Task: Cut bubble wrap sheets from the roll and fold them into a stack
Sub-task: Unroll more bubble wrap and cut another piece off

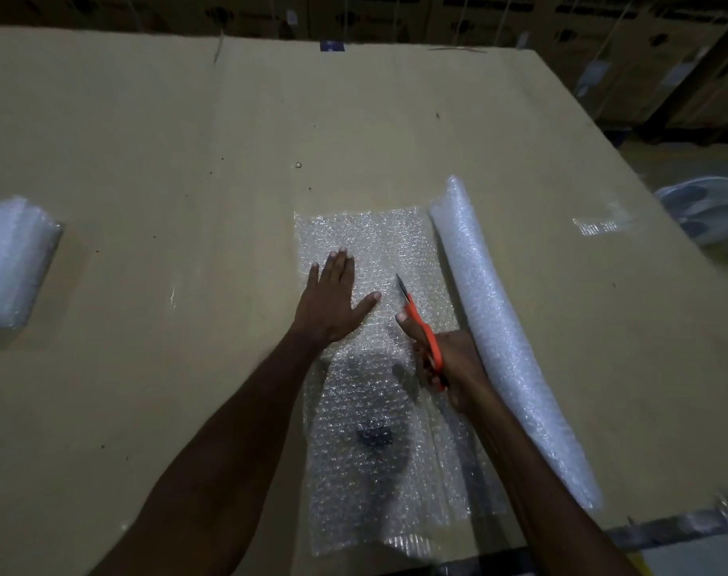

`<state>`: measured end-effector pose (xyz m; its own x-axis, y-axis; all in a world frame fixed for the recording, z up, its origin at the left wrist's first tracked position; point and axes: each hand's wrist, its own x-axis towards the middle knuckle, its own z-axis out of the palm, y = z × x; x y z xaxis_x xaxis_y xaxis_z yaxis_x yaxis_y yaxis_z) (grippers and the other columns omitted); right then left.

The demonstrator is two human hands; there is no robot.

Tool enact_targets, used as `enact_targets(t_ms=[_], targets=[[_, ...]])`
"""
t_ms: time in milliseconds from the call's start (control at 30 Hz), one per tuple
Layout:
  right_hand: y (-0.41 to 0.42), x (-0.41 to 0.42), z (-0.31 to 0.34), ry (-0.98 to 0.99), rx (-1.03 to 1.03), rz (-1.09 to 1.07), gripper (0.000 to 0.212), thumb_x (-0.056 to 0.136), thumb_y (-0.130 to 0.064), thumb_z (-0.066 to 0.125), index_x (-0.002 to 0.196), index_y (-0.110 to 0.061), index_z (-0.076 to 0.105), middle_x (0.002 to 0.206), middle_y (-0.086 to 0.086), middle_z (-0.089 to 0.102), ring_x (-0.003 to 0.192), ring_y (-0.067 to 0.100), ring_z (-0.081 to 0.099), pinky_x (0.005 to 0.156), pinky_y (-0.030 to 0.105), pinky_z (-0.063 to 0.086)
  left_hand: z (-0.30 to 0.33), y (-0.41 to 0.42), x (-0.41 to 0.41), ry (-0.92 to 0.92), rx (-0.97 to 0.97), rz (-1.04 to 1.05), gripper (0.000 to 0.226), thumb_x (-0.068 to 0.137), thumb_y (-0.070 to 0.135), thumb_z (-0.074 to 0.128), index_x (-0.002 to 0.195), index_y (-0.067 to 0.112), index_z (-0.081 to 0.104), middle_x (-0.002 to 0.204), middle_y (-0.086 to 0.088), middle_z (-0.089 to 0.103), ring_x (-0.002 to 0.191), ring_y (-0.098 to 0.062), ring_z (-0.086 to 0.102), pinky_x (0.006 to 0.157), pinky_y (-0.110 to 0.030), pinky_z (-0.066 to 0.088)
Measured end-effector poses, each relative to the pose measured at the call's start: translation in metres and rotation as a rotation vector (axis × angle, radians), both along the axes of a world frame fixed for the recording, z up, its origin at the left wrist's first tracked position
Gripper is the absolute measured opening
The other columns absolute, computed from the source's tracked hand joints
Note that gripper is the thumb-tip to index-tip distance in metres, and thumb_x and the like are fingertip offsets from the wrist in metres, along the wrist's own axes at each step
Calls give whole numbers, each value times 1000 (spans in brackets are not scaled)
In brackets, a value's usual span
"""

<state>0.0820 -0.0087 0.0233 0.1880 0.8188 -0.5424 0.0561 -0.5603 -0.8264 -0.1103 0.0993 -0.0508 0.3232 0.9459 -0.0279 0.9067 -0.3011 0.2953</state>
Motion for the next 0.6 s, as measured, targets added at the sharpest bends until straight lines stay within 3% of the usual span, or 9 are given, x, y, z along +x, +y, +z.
enact_targets(t_ms=[133, 600], targets=[[9, -2, -2, -4, 31, -7, 60, 64, -63, 88, 56, -8, 64, 54, 15, 53, 37, 18, 41, 40, 22, 34, 0, 0, 0, 0, 2, 0, 99, 90, 77, 7, 159, 5, 7, 168, -12, -2, 155, -23, -4, 124, -49, 0], [24, -8, 2, -8, 21, 12, 58, 66, -61, 88, 57, -8, 66, 54, 15, 54, 40, 18, 42, 41, 22, 32, -3, -3, -1, 26, 17, 14, 95, 95, 74, 11, 159, 5, 7, 167, -12, 0, 155, -24, -3, 124, -48, -1]])
